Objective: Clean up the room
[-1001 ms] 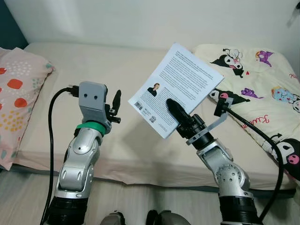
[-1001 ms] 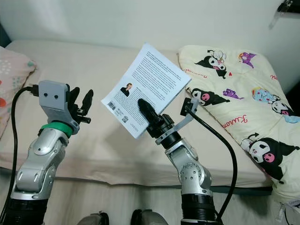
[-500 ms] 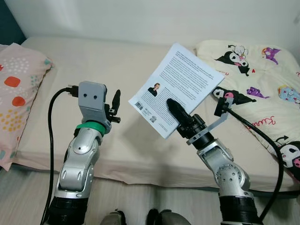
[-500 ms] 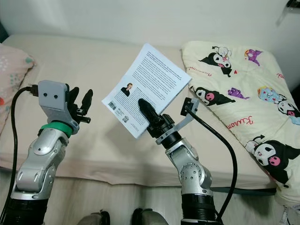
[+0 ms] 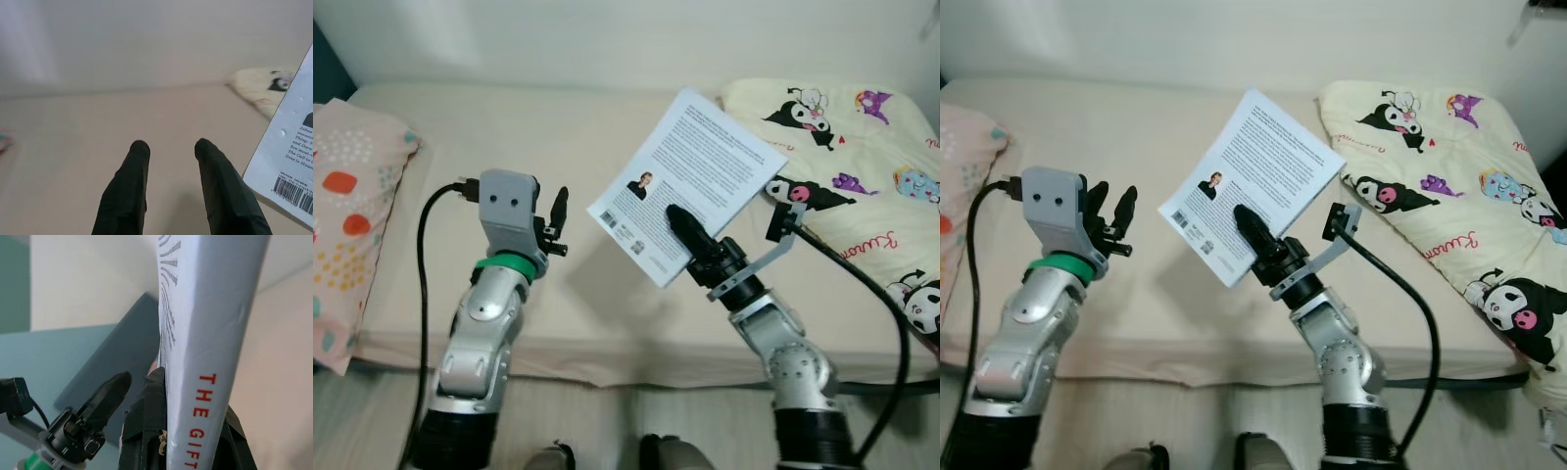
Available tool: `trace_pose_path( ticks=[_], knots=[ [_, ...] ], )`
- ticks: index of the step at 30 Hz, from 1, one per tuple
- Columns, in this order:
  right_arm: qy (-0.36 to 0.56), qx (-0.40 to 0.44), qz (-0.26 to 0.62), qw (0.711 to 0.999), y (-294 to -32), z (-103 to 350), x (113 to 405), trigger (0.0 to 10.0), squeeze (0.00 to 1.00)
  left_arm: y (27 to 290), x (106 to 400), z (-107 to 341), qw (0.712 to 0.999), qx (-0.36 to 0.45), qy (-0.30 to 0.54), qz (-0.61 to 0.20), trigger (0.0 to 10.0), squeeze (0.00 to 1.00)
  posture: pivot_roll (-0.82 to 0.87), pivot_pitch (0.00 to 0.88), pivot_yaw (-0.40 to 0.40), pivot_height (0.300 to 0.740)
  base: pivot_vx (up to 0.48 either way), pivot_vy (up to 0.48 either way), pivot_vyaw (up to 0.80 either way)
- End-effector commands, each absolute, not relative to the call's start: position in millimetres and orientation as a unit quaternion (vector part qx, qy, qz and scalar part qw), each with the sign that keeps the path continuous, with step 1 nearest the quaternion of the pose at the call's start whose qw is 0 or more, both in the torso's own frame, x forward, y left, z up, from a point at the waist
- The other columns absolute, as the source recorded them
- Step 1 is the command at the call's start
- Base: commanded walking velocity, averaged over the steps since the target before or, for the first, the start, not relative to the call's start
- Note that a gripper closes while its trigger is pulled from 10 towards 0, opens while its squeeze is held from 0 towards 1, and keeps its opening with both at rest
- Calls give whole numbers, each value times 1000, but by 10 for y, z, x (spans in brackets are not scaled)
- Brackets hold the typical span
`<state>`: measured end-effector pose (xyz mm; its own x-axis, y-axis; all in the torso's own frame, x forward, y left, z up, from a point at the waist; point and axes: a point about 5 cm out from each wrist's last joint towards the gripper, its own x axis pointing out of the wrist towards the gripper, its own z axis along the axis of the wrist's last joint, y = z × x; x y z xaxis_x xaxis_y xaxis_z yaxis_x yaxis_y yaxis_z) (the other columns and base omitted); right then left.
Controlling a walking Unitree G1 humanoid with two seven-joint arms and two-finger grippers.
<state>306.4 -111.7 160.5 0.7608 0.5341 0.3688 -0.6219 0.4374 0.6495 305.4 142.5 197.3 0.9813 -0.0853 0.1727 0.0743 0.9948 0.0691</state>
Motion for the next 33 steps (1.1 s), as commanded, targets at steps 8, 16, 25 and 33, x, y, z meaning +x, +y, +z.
trace_pose_path(
  ticks=[8,16,25,33],
  knots=[
    [-62,407,351,841,-1108,1634,3063,10000,0,1405,3047,1938,995,31,-82,-44,10000,0,-22,66,17,740,0,480,0],
    [-62,407,350,841,-1104,1634,3057,10000,0,1402,3051,1942,995,31,-82,-45,10000,0,-24,70,21,740,0,480,0],
    [-63,408,350,841,-1104,1632,3060,10000,0,1402,3053,1939,995,31,-82,-45,10000,0,-24,71,21,740,0,475,0],
    [-62,409,350,841,-1102,1629,3058,10000,0,1402,3054,1940,995,31,-82,-45,10000,0,-24,71,24,740,0,461,0]
  ],
)
